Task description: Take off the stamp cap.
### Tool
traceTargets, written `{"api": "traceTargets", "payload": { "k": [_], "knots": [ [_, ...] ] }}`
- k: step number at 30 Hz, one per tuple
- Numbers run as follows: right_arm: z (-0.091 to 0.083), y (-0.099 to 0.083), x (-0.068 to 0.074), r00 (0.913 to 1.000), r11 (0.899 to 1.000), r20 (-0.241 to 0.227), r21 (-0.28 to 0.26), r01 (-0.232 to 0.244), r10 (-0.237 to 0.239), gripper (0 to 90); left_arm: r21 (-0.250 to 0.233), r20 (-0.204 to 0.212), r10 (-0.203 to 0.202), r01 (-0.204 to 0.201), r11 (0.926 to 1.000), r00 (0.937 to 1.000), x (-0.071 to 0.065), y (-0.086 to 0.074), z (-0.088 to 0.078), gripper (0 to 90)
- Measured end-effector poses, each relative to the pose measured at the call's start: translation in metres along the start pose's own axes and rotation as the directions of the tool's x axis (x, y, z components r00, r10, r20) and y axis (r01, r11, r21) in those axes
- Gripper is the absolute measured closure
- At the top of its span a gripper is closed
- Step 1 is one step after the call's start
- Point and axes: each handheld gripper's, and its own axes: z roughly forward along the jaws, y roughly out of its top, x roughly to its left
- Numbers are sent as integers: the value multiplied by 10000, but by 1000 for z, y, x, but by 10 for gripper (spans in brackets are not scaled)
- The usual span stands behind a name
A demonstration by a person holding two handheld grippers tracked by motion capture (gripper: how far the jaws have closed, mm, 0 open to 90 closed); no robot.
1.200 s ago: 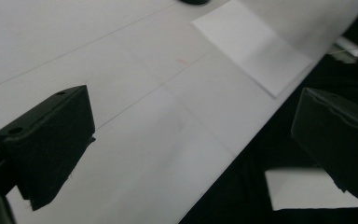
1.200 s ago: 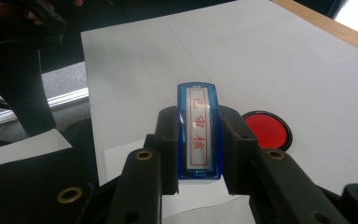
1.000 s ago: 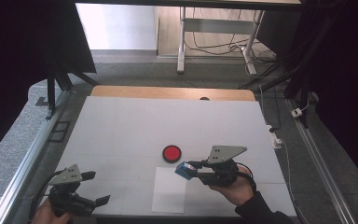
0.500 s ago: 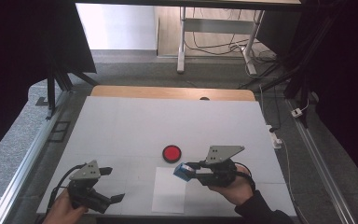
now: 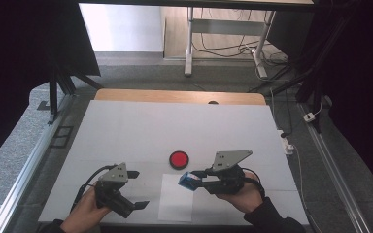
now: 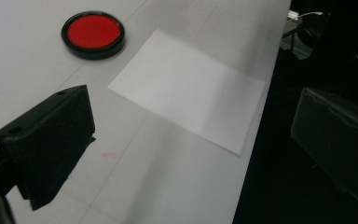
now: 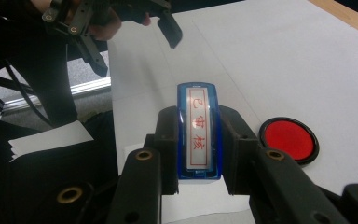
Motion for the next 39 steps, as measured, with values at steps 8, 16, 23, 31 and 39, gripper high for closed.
{"api": "traceTargets", "payload": {
  "k": [8,16,23,31,39],
  "knots": [
    [2,3,1,9997,9997,-199,-180,148,-151,715,-162,323,272,-267,9995,9991,1,17,15,0],
    [5,6,3,9986,9994,-413,-139,317,-323,714,-251,983,579,-556,9981,9935,6,30,28,0],
    [8,8,6,9977,9989,-489,-48,471,-473,715,-211,1592,1088,-1069,9941,9812,7,43,43,0],
    [10,10,6,9972,9995,-689,-100,293,-299,715,-260,2331,1612,-1596,9868,9590,6,58,64,7],
    [10,11,7,9951,9990,-895,-184,409,-424,715,-453,2906,2285,-2252,9733,9291,7,63,74,164]
  ]
}}
